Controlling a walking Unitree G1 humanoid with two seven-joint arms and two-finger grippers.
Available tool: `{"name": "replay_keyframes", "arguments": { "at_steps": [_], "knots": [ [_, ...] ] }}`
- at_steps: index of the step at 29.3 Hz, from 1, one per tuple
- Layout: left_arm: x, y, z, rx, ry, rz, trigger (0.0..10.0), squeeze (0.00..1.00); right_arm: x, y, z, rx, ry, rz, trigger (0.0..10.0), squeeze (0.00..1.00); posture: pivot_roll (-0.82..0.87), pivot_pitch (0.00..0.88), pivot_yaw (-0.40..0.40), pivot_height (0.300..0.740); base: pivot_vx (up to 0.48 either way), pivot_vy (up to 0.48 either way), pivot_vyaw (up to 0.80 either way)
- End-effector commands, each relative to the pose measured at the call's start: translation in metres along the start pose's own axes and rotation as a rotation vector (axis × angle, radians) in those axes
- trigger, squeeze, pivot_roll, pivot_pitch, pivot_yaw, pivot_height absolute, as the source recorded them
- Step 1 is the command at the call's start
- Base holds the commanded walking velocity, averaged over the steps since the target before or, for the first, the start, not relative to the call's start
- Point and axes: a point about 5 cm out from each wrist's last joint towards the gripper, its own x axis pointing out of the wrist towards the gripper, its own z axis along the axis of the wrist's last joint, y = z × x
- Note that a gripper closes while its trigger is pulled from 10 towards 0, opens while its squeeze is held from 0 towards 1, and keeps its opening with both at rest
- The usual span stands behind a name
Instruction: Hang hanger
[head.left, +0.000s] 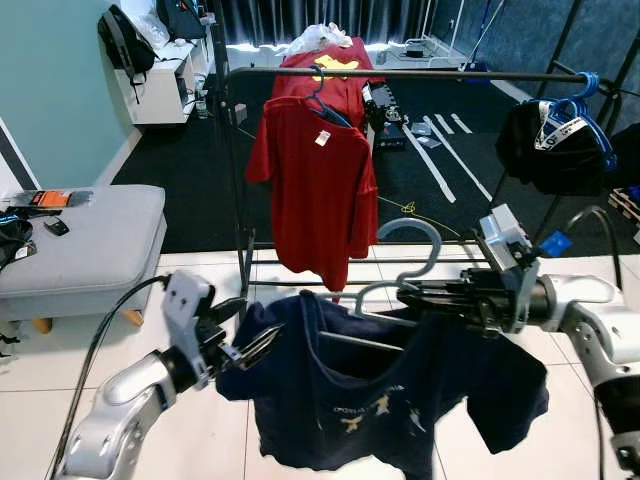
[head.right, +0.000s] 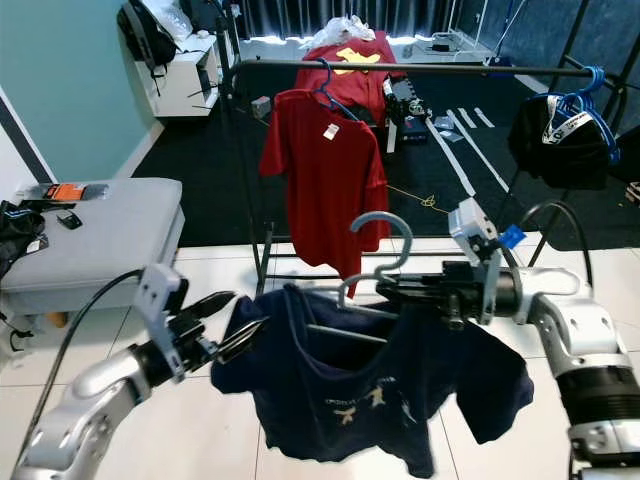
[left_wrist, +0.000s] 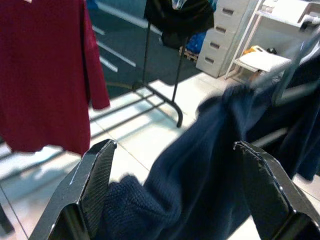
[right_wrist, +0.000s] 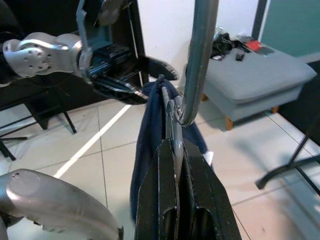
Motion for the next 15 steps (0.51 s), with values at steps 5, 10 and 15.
{"name": "replay_keyframes", "arguments": {
  "at_steps": [5, 10, 15],
  "knots": [
    [0.011, -0.006, 0.002, 0.000, -0.022, -0.043, 10.0, 1.00, 0.010, -0.002, 0.011, -0.054, -0.042, -0.029, 10.0, 0.00, -0.01, 0.059, -0.001, 0.740, 0.000, 0.000, 0.00],
    [0.015, -0.005, 0.004, 0.028, -0.024, -0.058, 10.0, 1.00, 0.013, -0.003, 0.015, -0.056, -0.058, -0.027, 10.0, 0.00, -0.01, 0.052, -0.005, 0.740, 0.000, 0.000, 0.00],
    [0.018, -0.004, 0.005, 0.052, -0.011, -0.072, 10.0, 0.00, 0.016, -0.007, 0.017, -0.074, -0.066, -0.060, 10.0, 0.00, -0.01, 0.045, -0.008, 0.740, 0.000, 0.000, 0.00]
  ]
}}
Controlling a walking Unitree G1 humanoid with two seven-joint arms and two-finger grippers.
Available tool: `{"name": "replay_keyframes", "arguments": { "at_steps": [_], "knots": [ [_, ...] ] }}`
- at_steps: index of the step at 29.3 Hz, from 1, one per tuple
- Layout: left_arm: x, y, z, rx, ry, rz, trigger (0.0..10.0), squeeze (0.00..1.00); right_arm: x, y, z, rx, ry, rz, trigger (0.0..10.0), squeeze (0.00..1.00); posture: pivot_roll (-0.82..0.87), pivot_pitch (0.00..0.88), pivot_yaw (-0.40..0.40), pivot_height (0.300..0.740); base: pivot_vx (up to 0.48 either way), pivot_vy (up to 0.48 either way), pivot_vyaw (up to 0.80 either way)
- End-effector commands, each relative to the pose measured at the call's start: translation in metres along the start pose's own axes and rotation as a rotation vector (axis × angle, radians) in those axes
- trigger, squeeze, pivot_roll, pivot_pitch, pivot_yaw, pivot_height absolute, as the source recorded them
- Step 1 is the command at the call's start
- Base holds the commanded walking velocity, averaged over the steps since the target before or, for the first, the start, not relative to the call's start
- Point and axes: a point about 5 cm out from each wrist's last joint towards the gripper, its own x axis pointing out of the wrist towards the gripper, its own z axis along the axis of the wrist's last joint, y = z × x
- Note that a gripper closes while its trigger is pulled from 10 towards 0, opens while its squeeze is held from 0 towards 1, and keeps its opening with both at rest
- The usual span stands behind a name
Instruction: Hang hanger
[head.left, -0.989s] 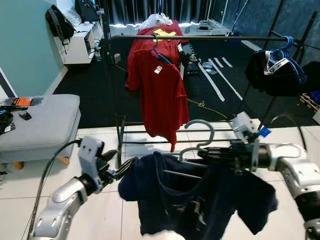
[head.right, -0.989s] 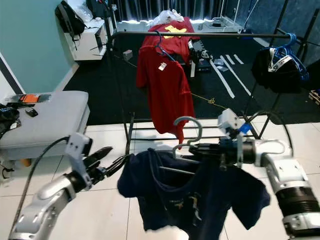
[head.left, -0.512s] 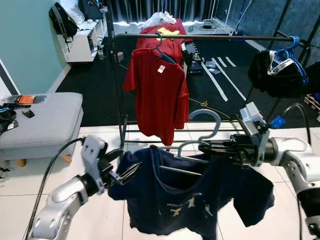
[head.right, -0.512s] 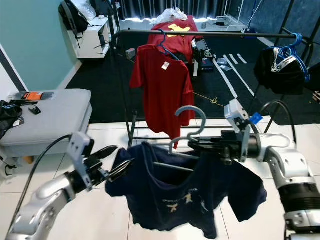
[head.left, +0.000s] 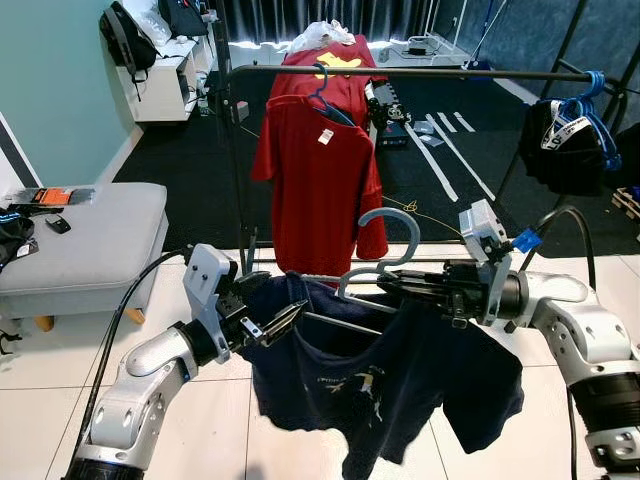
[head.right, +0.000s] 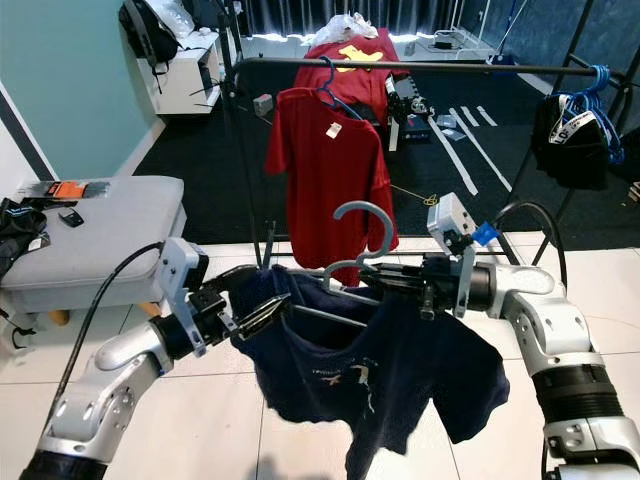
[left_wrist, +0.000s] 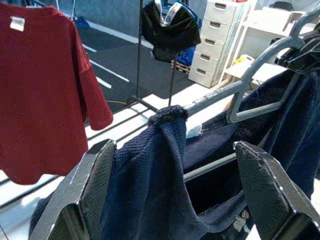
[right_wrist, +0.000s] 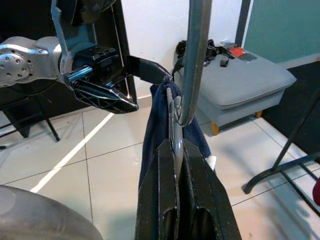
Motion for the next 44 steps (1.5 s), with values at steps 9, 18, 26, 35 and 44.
{"name": "replay_keyframes", "arguments": {
  "at_steps": [9, 18, 26, 35, 44],
  "knots": [
    [0.004, 0.020, 0.004, 0.051, 0.020, 0.065, 10.0, 0.00, 0.010, -0.010, 0.014, -0.072, -0.063, -0.083, 10.0, 0.00, 0.00, 0.028, -0.018, 0.740, 0.000, 0.000, 0.00],
    [0.023, 0.013, -0.002, 0.078, 0.007, 0.116, 10.0, 0.00, 0.027, -0.009, 0.007, -0.055, -0.070, -0.088, 10.0, 0.00, 0.00, 0.022, -0.017, 0.740, 0.000, 0.000, 0.00],
    [0.018, 0.019, -0.006, 0.026, 0.016, 0.215, 10.0, 0.00, 0.033, -0.014, 0.002, -0.069, -0.052, -0.150, 10.0, 0.00, 0.01, 0.030, -0.023, 0.740, 0.000, 0.000, 0.00],
    [0.025, 0.015, -0.019, 0.068, 0.085, 0.268, 10.0, 0.00, 0.039, -0.011, 0.004, -0.073, -0.069, -0.130, 10.0, 0.00, 0.01, 0.038, -0.026, 0.740, 0.000, 0.000, 0.00],
    [0.033, 0.011, -0.016, -0.019, 0.036, 0.268, 10.0, 0.00, 0.042, -0.009, 0.005, -0.073, -0.073, -0.111, 10.0, 0.00, 0.00, 0.043, -0.021, 0.740, 0.000, 0.000, 0.00]
  ]
}}
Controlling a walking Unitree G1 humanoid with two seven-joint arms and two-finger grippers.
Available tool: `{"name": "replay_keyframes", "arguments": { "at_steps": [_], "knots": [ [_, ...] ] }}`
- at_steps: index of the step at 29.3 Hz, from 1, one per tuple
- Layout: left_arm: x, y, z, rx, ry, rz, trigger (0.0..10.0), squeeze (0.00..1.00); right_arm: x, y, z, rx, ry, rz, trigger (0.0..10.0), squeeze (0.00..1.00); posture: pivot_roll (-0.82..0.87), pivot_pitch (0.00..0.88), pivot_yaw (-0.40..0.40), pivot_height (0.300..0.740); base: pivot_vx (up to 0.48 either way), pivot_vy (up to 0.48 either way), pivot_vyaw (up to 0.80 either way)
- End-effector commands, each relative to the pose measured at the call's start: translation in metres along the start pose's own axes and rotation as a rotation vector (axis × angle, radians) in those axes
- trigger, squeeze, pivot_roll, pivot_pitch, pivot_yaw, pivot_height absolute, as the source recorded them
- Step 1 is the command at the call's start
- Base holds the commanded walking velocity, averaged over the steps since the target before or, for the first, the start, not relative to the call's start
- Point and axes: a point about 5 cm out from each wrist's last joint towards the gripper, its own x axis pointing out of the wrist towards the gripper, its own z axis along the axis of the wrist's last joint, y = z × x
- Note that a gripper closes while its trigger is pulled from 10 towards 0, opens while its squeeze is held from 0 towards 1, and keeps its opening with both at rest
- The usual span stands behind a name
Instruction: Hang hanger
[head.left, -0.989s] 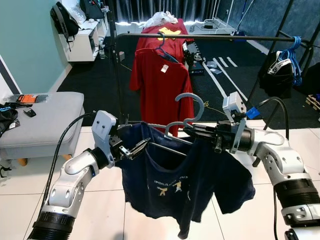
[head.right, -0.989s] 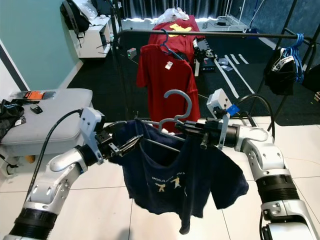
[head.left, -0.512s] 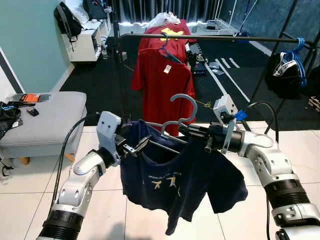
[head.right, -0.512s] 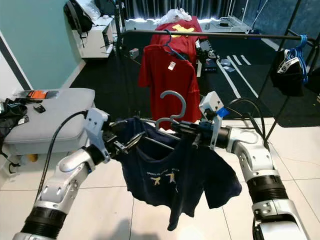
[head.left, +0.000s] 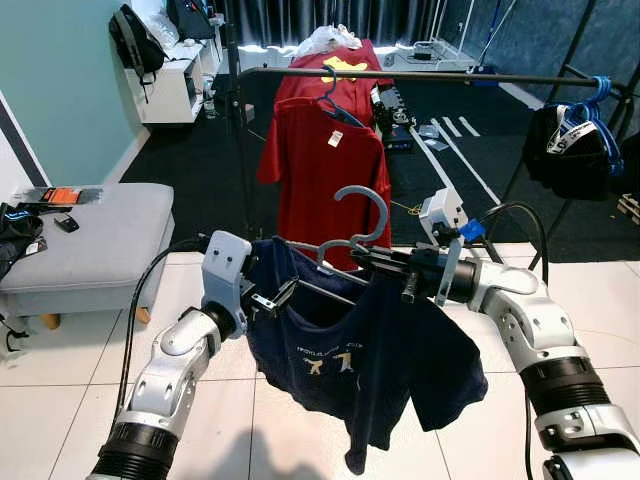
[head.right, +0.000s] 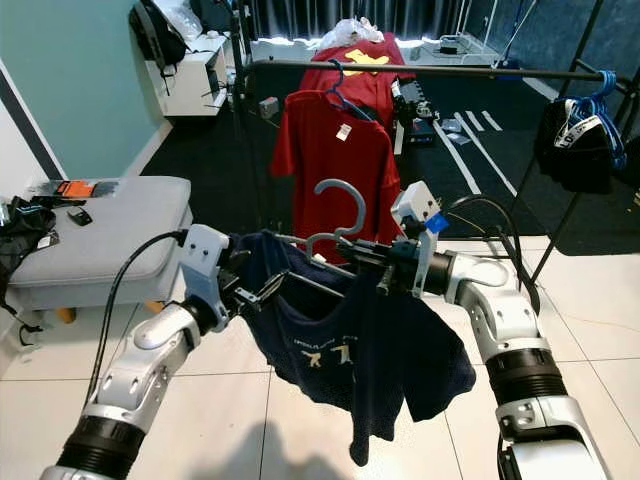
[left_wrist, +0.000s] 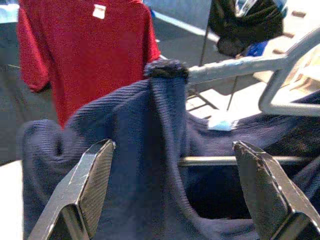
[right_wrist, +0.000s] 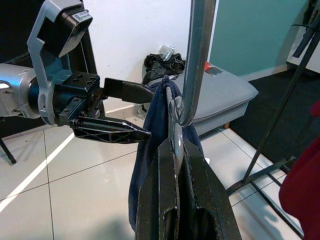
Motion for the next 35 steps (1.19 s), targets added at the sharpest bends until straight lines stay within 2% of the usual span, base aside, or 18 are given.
{"name": "replay_keyframes", "arguments": {
  "at_steps": [1, 5, 8, 12, 13, 14, 15, 16, 17, 18, 28, 35],
  "knots": [
    [0.002, -0.001, 0.000, -0.019, 0.002, -0.010, 10.0, 0.00, 0.006, 0.003, 0.009, -0.033, -0.027, 0.029, 10.0, 0.00, 0.00, 0.043, -0.021, 0.740, 0.000, 0.000, 0.00],
    [0.004, -0.001, -0.003, -0.002, 0.020, 0.012, 10.0, 0.00, 0.008, 0.005, 0.009, -0.032, -0.023, 0.047, 10.0, 0.00, -0.01, 0.051, -0.019, 0.740, 0.000, 0.000, 0.00],
    [0.010, 0.003, -0.010, 0.031, 0.073, 0.094, 10.0, 0.00, 0.009, 0.011, 0.009, -0.030, -0.014, 0.085, 10.0, 0.00, -0.01, 0.055, -0.020, 0.740, 0.000, 0.000, 0.00],
    [0.013, 0.005, -0.011, 0.029, 0.086, 0.134, 10.0, 0.00, 0.008, 0.013, 0.009, -0.027, -0.012, 0.098, 10.0, 0.00, -0.02, 0.059, -0.020, 0.740, 0.000, 0.000, 0.00],
    [0.013, 0.007, -0.010, 0.025, 0.087, 0.145, 8.3, 0.00, 0.008, 0.014, 0.009, -0.025, -0.012, 0.099, 10.0, 0.00, -0.02, 0.059, -0.020, 0.740, 0.000, 0.000, 0.00],
    [0.013, 0.008, -0.010, 0.023, 0.088, 0.153, 5.0, 0.00, 0.007, 0.014, 0.009, -0.025, -0.012, 0.101, 10.0, 0.00, -0.02, 0.060, -0.020, 0.740, 0.000, 0.000, 0.00],
    [0.013, 0.009, -0.009, 0.022, 0.088, 0.155, 5.0, 0.00, 0.008, 0.014, 0.009, -0.025, -0.012, 0.101, 10.0, 0.00, -0.01, 0.061, -0.020, 0.740, 0.000, 0.000, 0.00],
    [0.013, 0.009, -0.009, 0.023, 0.087, 0.157, 3.4, 0.00, 0.008, 0.014, 0.009, -0.025, -0.012, 0.102, 10.0, 0.00, -0.01, 0.061, -0.020, 0.740, 0.000, 0.000, 0.00],
    [0.013, 0.009, -0.009, 0.023, 0.087, 0.157, 3.4, 0.00, 0.008, 0.014, 0.009, -0.025, -0.012, 0.102, 10.0, 0.00, -0.01, 0.061, -0.020, 0.740, 0.000, 0.000, 0.00],
    [0.013, 0.011, -0.008, 0.023, 0.087, 0.160, 0.0, 0.00, 0.008, 0.014, 0.009, -0.024, -0.011, 0.102, 10.0, 0.00, -0.01, 0.061, -0.020, 0.740, 0.000, 0.000, 0.00],
    [0.009, 0.015, -0.007, 0.040, 0.093, 0.167, 0.0, 0.00, 0.009, 0.014, 0.008, -0.031, 0.000, 0.098, 10.0, 0.00, -0.01, 0.060, -0.018, 0.740, 0.000, 0.000, 0.00],
    [0.003, 0.011, -0.008, 0.058, 0.098, 0.105, 0.0, 0.00, 0.004, 0.009, 0.006, -0.038, 0.021, 0.063, 10.0, 0.00, -0.01, 0.062, -0.019, 0.740, 0.000, 0.000, 0.00]
  ]
}}
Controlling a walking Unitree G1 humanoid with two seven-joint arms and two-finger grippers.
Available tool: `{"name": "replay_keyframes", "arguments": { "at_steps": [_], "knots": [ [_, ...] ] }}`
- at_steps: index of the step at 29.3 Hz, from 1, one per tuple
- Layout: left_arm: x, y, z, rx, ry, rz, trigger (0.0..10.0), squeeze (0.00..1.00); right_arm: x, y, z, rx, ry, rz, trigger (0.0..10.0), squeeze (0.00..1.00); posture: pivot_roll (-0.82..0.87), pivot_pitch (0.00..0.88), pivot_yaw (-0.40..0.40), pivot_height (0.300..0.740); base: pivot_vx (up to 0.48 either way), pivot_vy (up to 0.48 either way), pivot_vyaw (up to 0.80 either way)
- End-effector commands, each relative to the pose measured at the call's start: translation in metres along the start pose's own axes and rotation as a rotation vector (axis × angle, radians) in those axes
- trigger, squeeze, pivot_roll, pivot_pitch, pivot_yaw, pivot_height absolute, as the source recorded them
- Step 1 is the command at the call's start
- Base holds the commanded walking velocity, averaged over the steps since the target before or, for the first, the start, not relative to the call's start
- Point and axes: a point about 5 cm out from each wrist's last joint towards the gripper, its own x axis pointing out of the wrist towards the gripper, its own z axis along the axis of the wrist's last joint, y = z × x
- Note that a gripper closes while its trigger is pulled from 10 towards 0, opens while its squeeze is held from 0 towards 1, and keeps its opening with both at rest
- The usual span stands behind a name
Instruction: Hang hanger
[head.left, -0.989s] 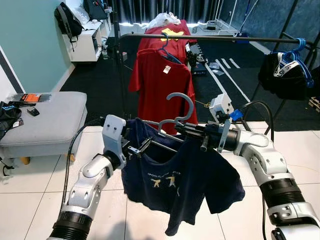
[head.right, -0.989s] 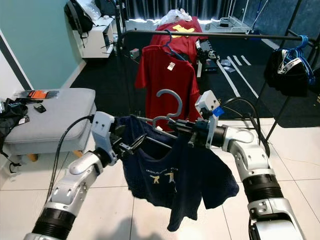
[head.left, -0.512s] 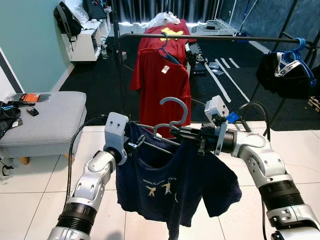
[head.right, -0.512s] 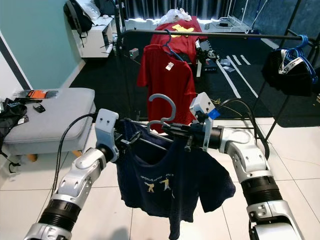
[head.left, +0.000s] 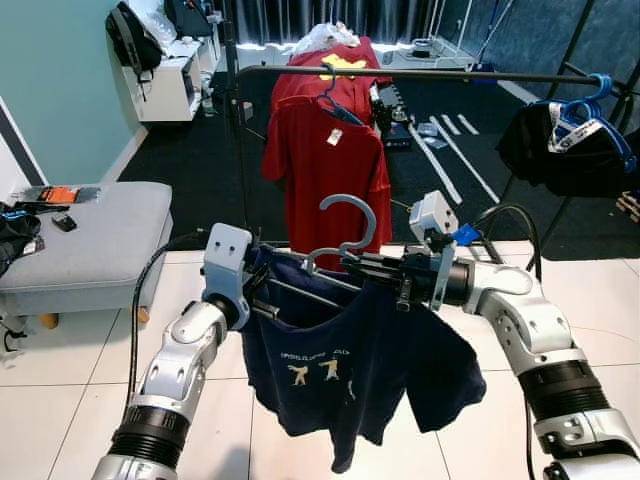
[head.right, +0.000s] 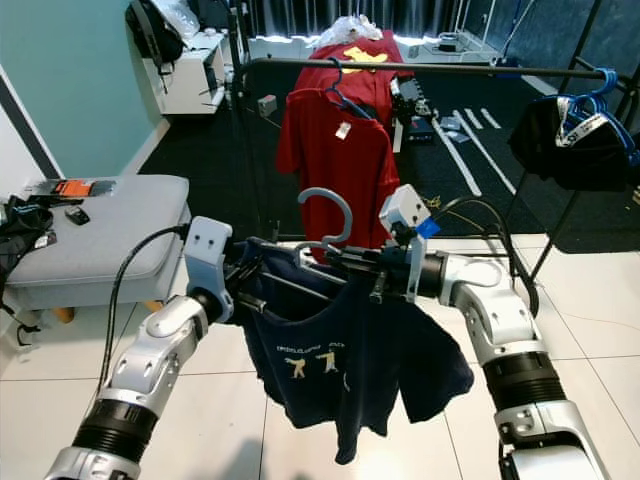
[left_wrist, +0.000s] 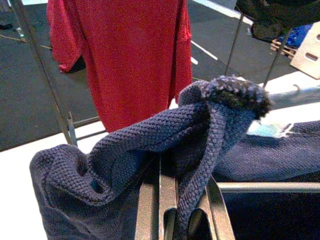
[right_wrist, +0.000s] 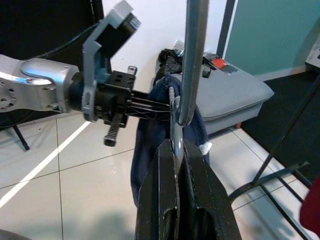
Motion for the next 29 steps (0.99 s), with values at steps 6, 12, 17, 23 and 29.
{"name": "replay_keyframes", "arguments": {
  "at_steps": [6, 12, 17, 23, 29],
  "knots": [
    [-0.009, 0.007, -0.001, 0.048, 0.029, -0.021, 0.0, 0.00, -0.008, -0.008, -0.004, -0.033, 0.051, -0.076, 10.0, 0.00, -0.01, 0.064, -0.021, 0.740, 0.000, 0.000, 0.00],
    [-0.019, 0.021, 0.014, 0.020, -0.036, -0.044, 0.0, 0.00, -0.016, -0.009, -0.023, -0.069, 0.189, -0.117, 10.0, 0.00, -0.01, 0.066, -0.022, 0.740, 0.000, 0.000, 0.00],
    [-0.025, 0.042, 0.034, 0.031, -0.077, -0.027, 0.0, 0.00, -0.022, 0.002, -0.044, -0.030, 0.257, -0.084, 10.0, 0.00, 0.00, 0.069, -0.027, 0.740, 0.000, 0.000, 0.00],
    [-0.020, 0.069, 0.045, 0.081, -0.069, 0.166, 0.0, 0.00, -0.031, 0.018, -0.052, 0.014, 0.247, -0.013, 10.0, 0.00, -0.01, 0.070, -0.020, 0.740, 0.000, 0.000, 0.00],
    [-0.010, 0.060, 0.041, 0.103, -0.048, 0.157, 0.0, 0.00, -0.037, 0.023, -0.051, 0.023, 0.213, -0.021, 10.0, 0.00, -0.02, 0.071, -0.011, 0.740, 0.000, 0.000, 0.00]
  ]
}}
